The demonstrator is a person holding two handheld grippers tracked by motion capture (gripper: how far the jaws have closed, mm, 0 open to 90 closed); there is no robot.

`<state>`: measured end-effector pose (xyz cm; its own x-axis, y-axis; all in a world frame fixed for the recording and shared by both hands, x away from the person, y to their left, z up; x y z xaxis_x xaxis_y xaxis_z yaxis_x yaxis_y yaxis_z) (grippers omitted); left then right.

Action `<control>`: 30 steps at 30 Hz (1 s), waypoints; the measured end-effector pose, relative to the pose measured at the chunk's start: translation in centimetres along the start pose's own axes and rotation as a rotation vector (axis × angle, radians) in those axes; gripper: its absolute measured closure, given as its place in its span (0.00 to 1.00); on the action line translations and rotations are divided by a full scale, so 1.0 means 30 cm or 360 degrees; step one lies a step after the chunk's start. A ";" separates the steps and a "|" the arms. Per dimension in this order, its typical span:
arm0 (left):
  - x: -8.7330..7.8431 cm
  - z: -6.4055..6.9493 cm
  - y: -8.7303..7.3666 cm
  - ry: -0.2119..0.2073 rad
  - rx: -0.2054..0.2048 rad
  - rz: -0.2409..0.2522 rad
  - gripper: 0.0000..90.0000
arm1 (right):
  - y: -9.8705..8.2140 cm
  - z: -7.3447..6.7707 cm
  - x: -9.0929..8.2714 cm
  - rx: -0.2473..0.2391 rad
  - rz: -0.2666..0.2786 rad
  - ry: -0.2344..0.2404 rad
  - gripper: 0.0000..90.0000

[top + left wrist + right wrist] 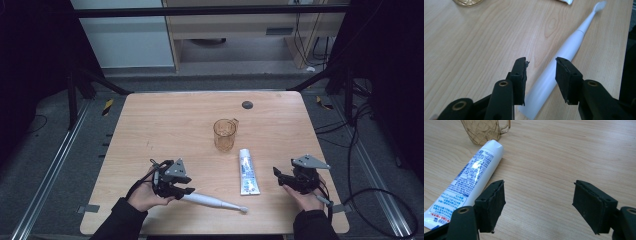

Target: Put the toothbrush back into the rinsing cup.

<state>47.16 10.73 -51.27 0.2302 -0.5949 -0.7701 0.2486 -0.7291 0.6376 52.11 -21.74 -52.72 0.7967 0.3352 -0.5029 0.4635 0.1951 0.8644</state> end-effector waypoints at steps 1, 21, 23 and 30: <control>0.005 0.003 -0.001 -0.0008 0.0006 -0.0010 0.66 | 0.000 0.000 0.000 0.0000 0.0000 0.0000 0.28; 0.099 0.051 -0.025 -0.0139 0.0119 -0.0138 0.64 | -0.009 -0.012 0.012 -0.0003 -0.0028 0.0022 0.28; 0.105 0.053 -0.028 -0.0145 0.0135 -0.0153 0.63 | -0.008 -0.012 0.013 -0.0006 -0.0028 0.0024 0.28; 0.123 0.049 -0.039 -0.0165 0.0150 -0.0189 0.63 | -0.007 -0.013 0.012 -0.0006 -0.0028 0.0025 0.28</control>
<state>46.33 8.89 -54.87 0.1051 -0.5309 -0.8409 0.1782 -0.8219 0.5411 52.15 -21.29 -53.10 0.7821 0.3461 -0.5182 0.4762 0.2045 0.8552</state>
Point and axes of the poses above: each handheld gripper's, and its own axes: x roughly forward along the jaws, y roughly out of its top, z roughly to its right, the point moved 10 cm from there along x, roughly forward along the jaws, and after that the axes turned 3 degrees about z, right-handed, at the moved point
